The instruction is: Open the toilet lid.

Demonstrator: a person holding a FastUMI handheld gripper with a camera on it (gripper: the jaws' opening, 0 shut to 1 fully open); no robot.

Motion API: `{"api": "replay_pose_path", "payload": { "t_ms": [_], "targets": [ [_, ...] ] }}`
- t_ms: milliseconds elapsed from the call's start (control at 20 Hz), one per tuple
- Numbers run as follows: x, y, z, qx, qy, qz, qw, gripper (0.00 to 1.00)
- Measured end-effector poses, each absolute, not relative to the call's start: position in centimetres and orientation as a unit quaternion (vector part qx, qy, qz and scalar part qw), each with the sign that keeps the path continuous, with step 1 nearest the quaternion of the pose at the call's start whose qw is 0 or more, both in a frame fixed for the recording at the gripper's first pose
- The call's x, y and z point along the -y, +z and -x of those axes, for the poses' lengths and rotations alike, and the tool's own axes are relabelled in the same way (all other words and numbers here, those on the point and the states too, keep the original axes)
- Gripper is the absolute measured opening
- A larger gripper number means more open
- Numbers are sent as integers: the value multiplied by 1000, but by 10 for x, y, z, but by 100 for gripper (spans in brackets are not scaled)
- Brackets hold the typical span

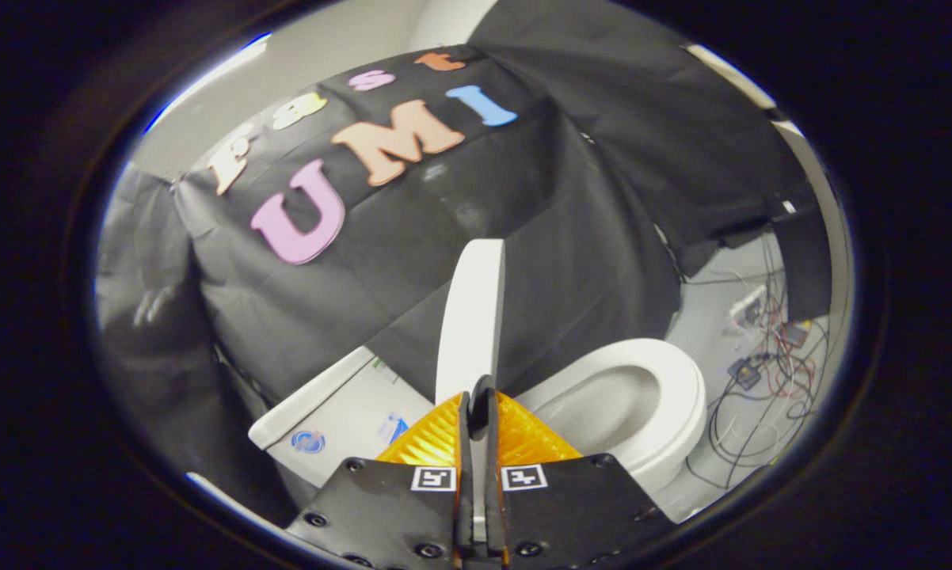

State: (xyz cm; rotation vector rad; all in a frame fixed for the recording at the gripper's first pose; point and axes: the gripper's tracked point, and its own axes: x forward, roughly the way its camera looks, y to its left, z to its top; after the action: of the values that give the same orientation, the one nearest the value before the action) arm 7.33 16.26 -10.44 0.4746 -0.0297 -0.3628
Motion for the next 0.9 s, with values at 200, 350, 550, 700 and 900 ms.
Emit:
{"api": "replay_pose_path", "payload": {
  "t_ms": [200,350,550,700,900],
  "targets": [
    [-193,-84,-92,12,-137,-185,973,7],
    [-220,-71,-107,15,-99,-164,981,7],
    [-260,-61,-133,16,-55,-142,988,7],
    [-293,-59,-150,0,-17,-105,994,7],
    [-323,-62,-172,-18,29,-80,996,7]
  ]
}}
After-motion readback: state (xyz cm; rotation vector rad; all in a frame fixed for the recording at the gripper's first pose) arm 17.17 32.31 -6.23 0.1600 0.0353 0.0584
